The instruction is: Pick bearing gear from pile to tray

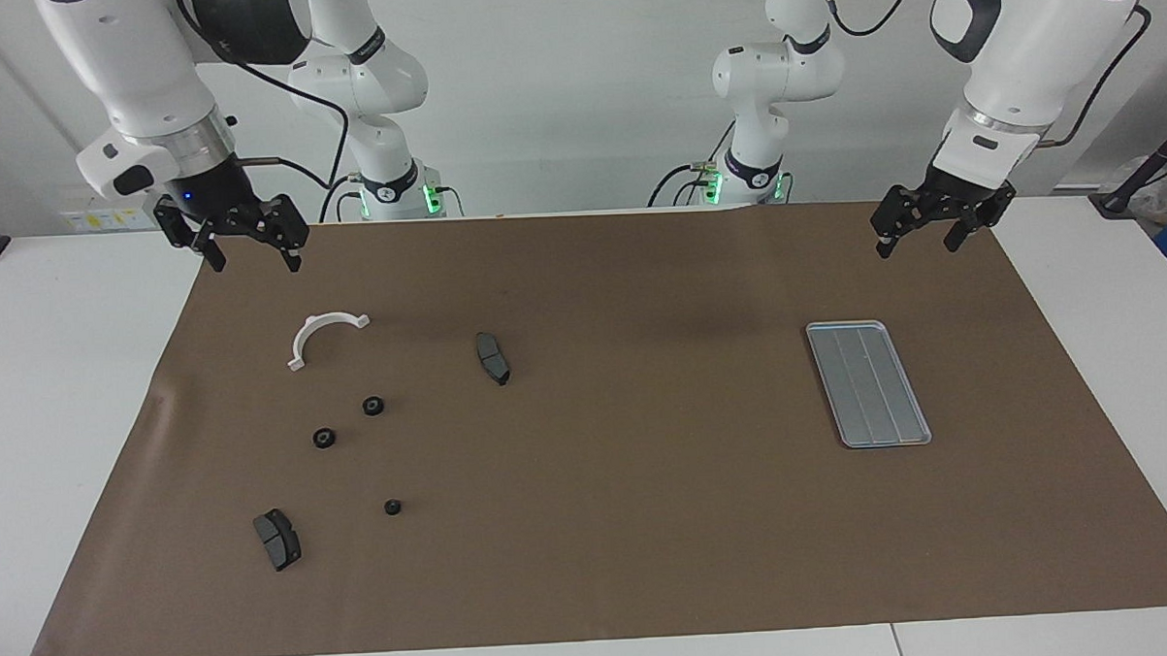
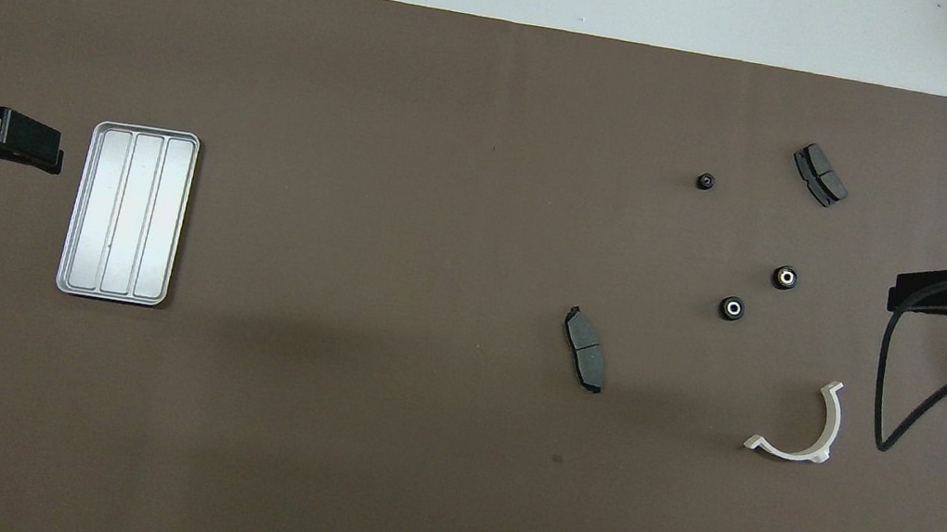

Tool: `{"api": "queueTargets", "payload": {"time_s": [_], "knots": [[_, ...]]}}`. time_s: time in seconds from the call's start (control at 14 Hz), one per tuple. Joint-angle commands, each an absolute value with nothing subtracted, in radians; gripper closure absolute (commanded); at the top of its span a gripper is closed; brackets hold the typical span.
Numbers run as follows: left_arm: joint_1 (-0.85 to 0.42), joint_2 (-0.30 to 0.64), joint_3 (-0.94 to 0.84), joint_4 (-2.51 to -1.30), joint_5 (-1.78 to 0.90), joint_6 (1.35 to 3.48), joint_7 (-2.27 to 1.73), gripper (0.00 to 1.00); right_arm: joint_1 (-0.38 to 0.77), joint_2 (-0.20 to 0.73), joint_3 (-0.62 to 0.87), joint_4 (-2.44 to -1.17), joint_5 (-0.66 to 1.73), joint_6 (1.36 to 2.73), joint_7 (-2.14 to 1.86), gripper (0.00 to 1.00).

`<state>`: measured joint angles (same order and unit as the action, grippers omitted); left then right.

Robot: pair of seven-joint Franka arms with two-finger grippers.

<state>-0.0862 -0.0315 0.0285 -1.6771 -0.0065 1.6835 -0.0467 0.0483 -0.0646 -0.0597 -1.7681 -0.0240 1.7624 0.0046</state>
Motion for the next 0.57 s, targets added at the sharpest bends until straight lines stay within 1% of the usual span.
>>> {"api": "queueTargets", "payload": {"time_s": [0.0,0.14,0.28,0.5], "knots": [[-0.087,-0.064,0.029,-1.713,0.014,1.694,-0.051,0.00,0.038,-0.005,-0.060,-1.857,-0.014,1.903,-0.096,0.00],[-0.087,-0.064,0.029,-1.713,0.014,1.694,-0.051,0.00,0.037,0.073,-0.058,-1.879,-0.011,2.017,-0.150,0.00],[-0.087,-0.063,0.029,-1.713,0.014,1.694,-0.051,0.00,0.034,0.155,-0.058,-1.881,0.055,2.109,-0.236,0.00],[-0.087,-0.064,0.029,-1.713,0.014,1.694,-0.051,0.00,0.006,0.242,-0.060,-1.916,0.115,2.247,-0.432,0.00]]}}
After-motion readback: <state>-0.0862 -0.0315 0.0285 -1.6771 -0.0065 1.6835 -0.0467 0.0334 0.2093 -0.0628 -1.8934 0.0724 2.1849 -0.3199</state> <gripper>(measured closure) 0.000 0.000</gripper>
